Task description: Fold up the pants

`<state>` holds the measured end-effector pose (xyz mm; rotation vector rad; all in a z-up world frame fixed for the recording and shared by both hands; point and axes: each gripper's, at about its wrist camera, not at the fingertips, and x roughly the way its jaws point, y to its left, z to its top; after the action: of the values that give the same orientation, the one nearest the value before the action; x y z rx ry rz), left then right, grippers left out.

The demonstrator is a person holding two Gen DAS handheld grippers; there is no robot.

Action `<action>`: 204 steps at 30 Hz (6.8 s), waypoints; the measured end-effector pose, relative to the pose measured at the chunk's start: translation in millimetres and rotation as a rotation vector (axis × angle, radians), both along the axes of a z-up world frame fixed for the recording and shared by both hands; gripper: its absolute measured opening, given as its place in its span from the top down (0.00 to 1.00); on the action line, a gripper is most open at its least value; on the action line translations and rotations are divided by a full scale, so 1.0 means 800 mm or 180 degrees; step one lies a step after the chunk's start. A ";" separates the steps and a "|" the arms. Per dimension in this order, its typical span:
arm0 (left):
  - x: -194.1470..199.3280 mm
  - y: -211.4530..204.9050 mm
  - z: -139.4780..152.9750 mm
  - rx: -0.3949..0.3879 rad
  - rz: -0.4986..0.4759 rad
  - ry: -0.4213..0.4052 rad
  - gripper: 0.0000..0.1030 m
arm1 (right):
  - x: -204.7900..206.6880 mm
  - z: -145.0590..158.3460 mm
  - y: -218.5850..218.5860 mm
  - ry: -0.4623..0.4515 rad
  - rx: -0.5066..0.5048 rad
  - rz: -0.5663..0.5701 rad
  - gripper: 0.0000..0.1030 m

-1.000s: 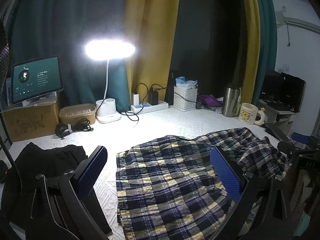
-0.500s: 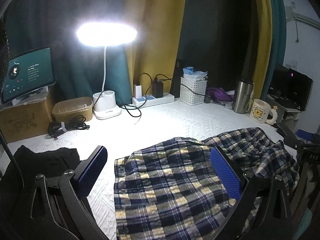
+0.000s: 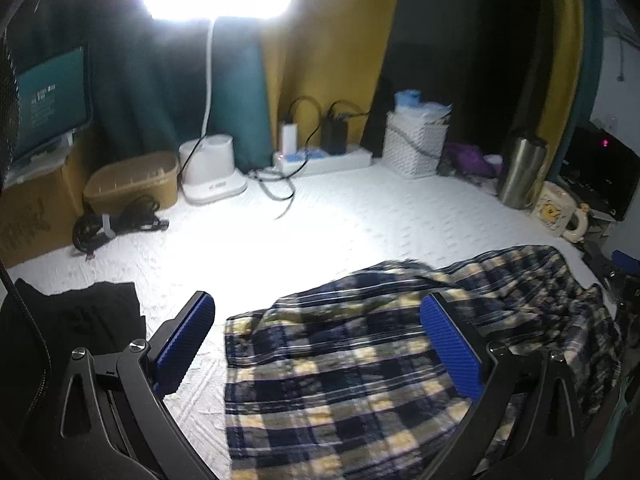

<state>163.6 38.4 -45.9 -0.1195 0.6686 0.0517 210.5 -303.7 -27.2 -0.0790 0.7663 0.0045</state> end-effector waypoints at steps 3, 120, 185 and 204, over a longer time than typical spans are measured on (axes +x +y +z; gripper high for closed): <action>0.016 0.015 -0.017 -0.0005 0.0043 0.0191 0.01 | 0.018 -0.010 -0.013 0.0068 0.0018 -0.0054 0.01; 0.099 0.026 -0.086 -0.0002 -0.0208 0.1037 0.68 | 0.136 -0.089 -0.054 0.0402 0.0131 -0.0185 0.75; 0.113 0.083 -0.081 -0.0503 -0.0452 0.1061 0.53 | 0.168 -0.101 0.180 0.0845 0.0243 0.0879 0.16; 0.089 0.067 -0.023 0.0364 -0.0351 -0.0003 0.96 | 0.149 -0.114 0.168 0.1002 0.0285 0.0848 0.16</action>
<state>234.4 92.1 -64.3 0.0273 0.6689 -0.0162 329.7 -168.9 -118.2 -0.0960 1.0642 0.3104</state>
